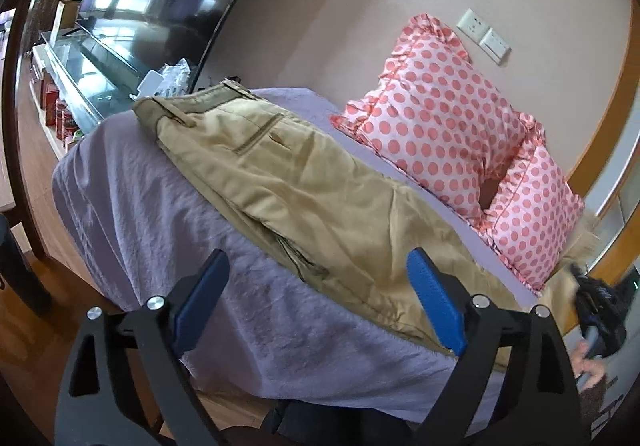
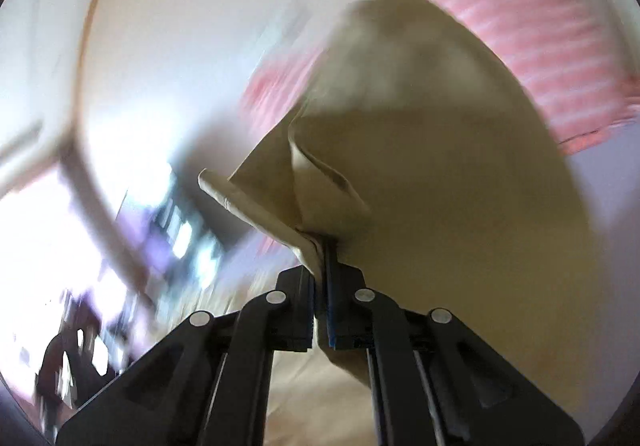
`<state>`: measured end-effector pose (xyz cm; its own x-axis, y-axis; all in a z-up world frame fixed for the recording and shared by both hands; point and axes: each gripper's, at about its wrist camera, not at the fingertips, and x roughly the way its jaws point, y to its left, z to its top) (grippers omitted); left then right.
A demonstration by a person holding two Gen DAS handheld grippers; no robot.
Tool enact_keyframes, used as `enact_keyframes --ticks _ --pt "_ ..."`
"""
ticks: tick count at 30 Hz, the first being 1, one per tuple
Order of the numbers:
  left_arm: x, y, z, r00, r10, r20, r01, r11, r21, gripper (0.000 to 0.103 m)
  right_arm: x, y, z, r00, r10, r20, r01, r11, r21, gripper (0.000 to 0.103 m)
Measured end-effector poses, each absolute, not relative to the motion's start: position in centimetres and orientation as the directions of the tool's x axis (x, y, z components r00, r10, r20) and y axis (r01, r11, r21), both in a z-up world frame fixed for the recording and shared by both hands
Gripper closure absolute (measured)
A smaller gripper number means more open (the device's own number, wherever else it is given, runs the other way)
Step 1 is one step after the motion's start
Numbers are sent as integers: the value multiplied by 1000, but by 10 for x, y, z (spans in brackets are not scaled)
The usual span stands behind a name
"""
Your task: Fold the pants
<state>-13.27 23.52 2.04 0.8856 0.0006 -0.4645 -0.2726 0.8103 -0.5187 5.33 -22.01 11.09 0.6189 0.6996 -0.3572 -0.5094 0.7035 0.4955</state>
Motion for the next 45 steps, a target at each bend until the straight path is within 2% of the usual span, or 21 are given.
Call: enact_keyframes --ticks 2,3,4,5,7,9,14,19,22,26,37,38,39,41,45 --pt "-130 234 17 882 -25 -471 -257 812 -524 13 49 -160 86 478 695 -536 -585 708 396 93" --pt "-129 234 16 880 -31 -474 -253 814 -523 13 43 -140 74 433 672 -600 -610 709 354 89" --pt "-128 233 15 877 -37 -479 -247 820 -516 13 37 -129 66 408 656 -635 -624 708 330 81" --pt "-127 233 15 875 -35 -482 -246 826 -506 13 32 -124 61 389 654 -649 -631 703 329 75" --pt "-125 234 14 872 -16 -489 -258 835 -487 13 27 -131 62 387 674 -630 -620 696 364 39" --pt "-121 239 14 869 14 -495 -287 828 -481 13 27 -147 71 416 691 -591 -602 696 390 30" --pt "-105 266 13 843 84 -532 -388 780 -491 13 30 -174 75 441 719 -537 -540 691 481 26" --pt "-93 282 8 830 78 -552 -418 743 -522 14 43 -175 62 422 721 -550 -500 691 522 26" --pt "-85 284 11 812 104 -575 -442 753 -488 12 45 -171 61 412 721 -557 -499 690 524 25" --pt "-79 291 14 800 87 -594 -450 741 -498 9 46 -168 58 401 726 -559 -499 684 531 23" --pt "-66 303 20 790 68 -610 -457 729 -510 12 46 -171 54 392 741 -545 -491 669 557 23" --pt "-64 306 19 798 39 -601 -439 721 -536 28 46 -171 53 390 744 -542 -490 666 562 22" --pt "-61 311 17 811 -29 -585 -405 693 -596 53 46 -171 53 388 746 -541 -490 664 565 22" --pt "-59 321 12 819 -71 -569 -396 647 -651 64 45 -170 53 385 750 -538 -494 660 566 22" --pt "-64 346 -4 863 -149 -482 -359 491 -794 65 42 -171 53 379 763 -524 -504 645 575 22"
